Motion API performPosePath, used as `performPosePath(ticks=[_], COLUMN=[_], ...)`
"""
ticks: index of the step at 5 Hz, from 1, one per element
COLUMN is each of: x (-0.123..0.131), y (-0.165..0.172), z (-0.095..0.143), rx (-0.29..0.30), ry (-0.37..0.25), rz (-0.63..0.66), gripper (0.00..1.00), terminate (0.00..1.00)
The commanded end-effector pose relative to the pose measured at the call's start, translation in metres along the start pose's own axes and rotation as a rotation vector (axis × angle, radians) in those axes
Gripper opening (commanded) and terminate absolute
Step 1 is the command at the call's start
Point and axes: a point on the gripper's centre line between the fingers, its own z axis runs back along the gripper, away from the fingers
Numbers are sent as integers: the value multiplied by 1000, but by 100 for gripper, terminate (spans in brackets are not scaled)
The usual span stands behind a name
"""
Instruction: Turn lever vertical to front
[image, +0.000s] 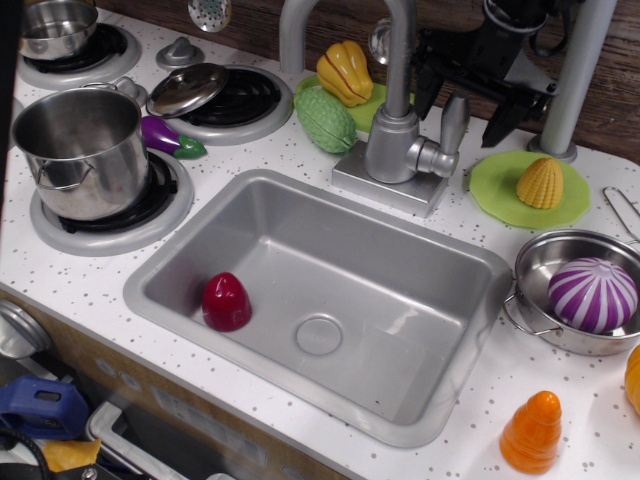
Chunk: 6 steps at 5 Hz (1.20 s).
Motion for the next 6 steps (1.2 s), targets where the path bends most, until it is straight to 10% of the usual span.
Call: performPosePath(ticks=[1, 4, 5, 6], x=[14, -27, -45, -56], y=[0, 7, 8, 6], z=[15, 32, 30, 15], rx=[-13, -91, -144, -170], ry=[-64, 77, 88, 58], rz=[12, 4, 15, 9], gripper=[0, 0, 100, 0], terminate=[0, 0, 0, 0])
